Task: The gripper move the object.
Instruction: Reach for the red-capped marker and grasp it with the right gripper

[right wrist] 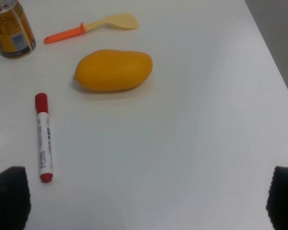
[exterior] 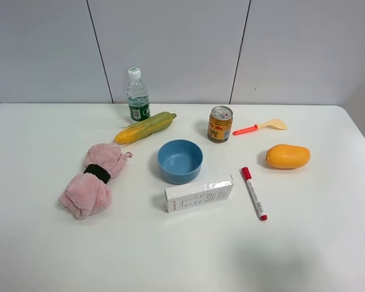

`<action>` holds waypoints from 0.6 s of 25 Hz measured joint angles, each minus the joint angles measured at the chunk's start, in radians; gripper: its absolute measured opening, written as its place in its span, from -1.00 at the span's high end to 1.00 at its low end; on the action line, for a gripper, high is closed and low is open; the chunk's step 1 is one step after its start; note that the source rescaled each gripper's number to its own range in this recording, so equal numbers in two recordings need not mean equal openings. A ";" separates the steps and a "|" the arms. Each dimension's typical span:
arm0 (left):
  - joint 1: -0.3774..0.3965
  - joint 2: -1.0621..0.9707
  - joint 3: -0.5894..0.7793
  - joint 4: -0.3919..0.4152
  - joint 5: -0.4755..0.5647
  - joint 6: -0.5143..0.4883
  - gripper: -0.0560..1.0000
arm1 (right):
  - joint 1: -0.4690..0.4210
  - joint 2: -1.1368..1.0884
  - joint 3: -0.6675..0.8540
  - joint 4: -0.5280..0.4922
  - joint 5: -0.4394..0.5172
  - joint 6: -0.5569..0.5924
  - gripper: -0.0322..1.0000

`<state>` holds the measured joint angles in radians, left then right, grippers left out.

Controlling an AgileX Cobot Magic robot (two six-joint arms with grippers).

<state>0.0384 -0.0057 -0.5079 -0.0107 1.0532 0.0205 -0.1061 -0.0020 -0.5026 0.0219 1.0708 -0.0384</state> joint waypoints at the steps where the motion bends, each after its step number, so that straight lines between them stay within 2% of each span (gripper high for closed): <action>1: 0.000 0.000 0.000 0.000 0.000 0.000 -1.00 | 0.000 0.000 0.000 0.000 0.000 0.000 -1.00; 6: 0.000 0.000 0.000 0.000 0.000 0.000 -1.00 | 0.000 0.008 0.000 0.000 -0.001 0.000 -1.00; 9: 0.000 0.000 0.000 0.000 0.000 0.000 -1.00 | 0.000 0.098 -0.015 0.006 -0.001 0.000 -1.00; 15: 0.000 0.000 0.000 0.000 0.000 0.000 -1.00 | 0.000 0.430 -0.225 0.059 -0.007 -0.015 -1.00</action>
<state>0.0384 -0.0057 -0.5079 -0.0107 1.0532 0.0205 -0.1061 0.4277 -0.7279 0.0808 1.0643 -0.0532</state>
